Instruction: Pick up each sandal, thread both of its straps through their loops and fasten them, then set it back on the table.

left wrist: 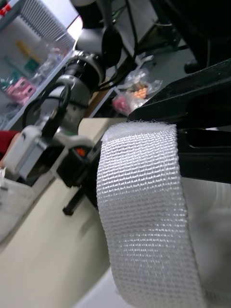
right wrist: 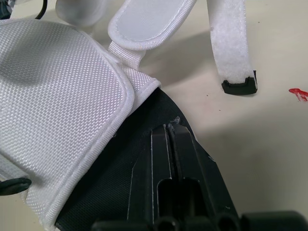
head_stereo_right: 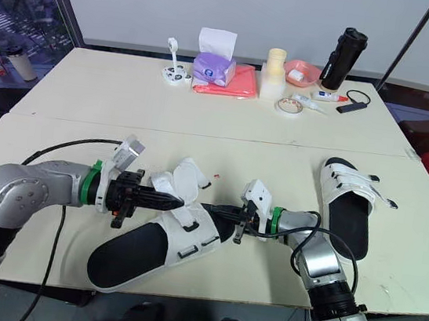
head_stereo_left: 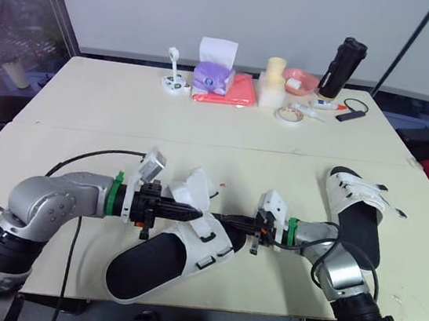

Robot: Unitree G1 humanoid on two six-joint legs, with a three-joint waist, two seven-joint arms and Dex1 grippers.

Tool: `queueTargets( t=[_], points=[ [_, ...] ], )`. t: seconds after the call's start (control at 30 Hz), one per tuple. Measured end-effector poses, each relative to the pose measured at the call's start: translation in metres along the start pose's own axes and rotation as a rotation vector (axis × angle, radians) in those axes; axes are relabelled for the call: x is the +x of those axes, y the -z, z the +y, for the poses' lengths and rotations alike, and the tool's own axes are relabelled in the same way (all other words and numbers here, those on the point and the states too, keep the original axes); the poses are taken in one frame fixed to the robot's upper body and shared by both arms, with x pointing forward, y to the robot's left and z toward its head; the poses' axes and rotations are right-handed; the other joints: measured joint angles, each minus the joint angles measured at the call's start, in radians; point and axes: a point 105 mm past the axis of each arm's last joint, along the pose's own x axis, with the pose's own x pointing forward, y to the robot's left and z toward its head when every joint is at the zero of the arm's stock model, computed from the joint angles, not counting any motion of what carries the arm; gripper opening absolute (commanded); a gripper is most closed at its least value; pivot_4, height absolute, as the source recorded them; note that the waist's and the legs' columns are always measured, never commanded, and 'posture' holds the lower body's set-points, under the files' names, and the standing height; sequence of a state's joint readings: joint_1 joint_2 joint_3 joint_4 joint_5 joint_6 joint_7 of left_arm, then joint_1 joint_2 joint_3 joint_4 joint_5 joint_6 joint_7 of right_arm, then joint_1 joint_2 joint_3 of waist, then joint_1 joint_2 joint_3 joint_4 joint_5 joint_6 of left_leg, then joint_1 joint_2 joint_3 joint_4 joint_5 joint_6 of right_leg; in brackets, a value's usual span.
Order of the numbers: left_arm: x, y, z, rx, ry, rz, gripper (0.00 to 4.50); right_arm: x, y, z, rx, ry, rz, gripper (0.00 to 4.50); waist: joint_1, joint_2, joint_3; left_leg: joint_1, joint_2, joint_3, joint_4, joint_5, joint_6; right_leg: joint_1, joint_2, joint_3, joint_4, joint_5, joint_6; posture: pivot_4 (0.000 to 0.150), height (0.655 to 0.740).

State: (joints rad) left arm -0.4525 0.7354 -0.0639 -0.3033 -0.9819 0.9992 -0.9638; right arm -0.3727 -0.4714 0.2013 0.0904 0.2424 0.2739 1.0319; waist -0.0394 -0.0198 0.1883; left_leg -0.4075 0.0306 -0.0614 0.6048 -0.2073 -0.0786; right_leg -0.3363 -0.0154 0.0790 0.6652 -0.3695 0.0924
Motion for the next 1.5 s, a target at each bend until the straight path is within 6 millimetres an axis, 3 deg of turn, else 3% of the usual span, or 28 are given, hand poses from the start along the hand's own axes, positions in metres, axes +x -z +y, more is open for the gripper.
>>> queueTargets(
  t=[0.23,0.87,1.5],
  points=[
    [0.003,0.011,-0.014,-0.026,0.052,0.033,0.04,0.000,0.001,0.001,0.004,0.002,0.001,0.00,0.000,0.000,0.000,0.000,0.000,0.000,0.000,0.000,0.000,0.000,0.000,0.000,0.000,0.000,0.000,0.150,0.7400],
    [0.004,0.023,-0.003,0.133,-0.042,0.160,0.04,0.000,0.002,0.001,0.009,0.005,0.000,0.00,-0.001,0.000,0.000,0.000,0.000,0.000,0.000,0.000,0.000,0.000,0.000,0.000,0.000,0.000,0.000,0.150,0.7400],
    [0.012,0.025,-0.021,0.187,0.017,0.180,0.04,0.002,0.002,0.000,0.019,0.023,-0.017,0.00,-0.002,0.000,0.000,0.001,0.000,0.000,0.001,0.000,0.000,0.001,0.001,0.000,0.000,0.000,0.000,0.150,0.7400]
  ],
)
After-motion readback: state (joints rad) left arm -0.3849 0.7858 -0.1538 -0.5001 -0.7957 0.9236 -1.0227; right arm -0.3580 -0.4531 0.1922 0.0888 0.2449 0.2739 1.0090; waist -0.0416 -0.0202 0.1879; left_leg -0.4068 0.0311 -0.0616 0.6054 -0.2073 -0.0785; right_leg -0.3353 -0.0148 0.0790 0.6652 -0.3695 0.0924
